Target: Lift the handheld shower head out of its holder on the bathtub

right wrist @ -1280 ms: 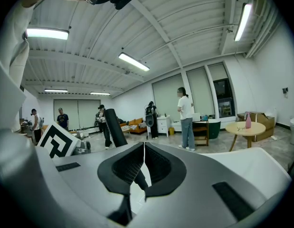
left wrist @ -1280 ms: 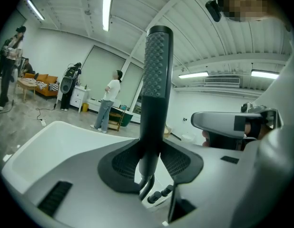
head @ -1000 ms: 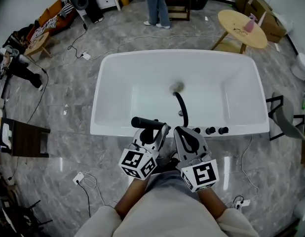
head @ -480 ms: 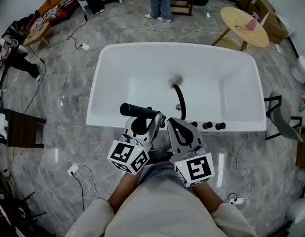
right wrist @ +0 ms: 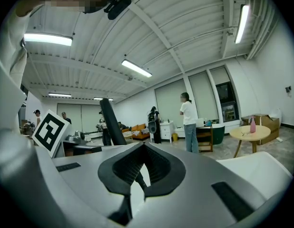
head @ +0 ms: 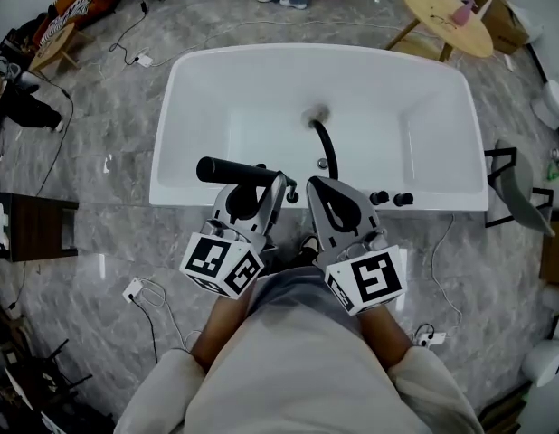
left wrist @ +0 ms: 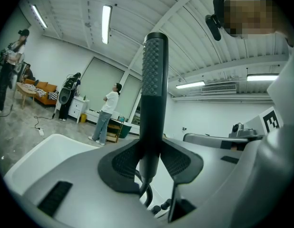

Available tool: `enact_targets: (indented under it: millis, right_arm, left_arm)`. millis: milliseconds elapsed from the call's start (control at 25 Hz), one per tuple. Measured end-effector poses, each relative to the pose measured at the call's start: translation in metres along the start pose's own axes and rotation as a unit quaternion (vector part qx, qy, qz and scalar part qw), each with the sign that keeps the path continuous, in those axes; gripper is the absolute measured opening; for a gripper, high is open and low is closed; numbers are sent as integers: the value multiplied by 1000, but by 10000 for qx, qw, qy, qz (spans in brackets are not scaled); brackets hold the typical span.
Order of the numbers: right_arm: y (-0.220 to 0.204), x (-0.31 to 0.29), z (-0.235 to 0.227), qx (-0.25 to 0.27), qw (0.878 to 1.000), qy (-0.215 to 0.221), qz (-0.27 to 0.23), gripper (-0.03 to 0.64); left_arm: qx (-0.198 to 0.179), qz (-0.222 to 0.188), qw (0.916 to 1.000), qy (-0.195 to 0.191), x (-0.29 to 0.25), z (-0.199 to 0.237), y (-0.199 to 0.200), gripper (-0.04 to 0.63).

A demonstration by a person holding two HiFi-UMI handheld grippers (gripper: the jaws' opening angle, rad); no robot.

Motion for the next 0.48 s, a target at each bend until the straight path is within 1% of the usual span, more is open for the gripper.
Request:
enact_targets:
  millis: [200,280,360,480]
  right_arm:
    - [3,-2,-4,128,9996,234,71,18]
    - [4,-3,-8,182,9992,336,118,18]
    - [4,-3,-10,239,9989,366,185,18]
    - [2,-5,-10,267,9987,354,243,18]
  left_arm:
    - [72,19,10000,60,3,2,-1,140]
    - [79,23,10000,19,1,3,-3,140]
    - [108,54,9999,-29,2,5,-4,141]
    - [149,97,9998,33,4,9,-2,140]
Point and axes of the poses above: the fingertips, and each gripper's own axes: x backward along the fingers, z to its left, y out of its top, the point moved 9 cm from there along x, backward along the fingers, and after that the axes turned 8 degrees about x, right-handed, at the moved point
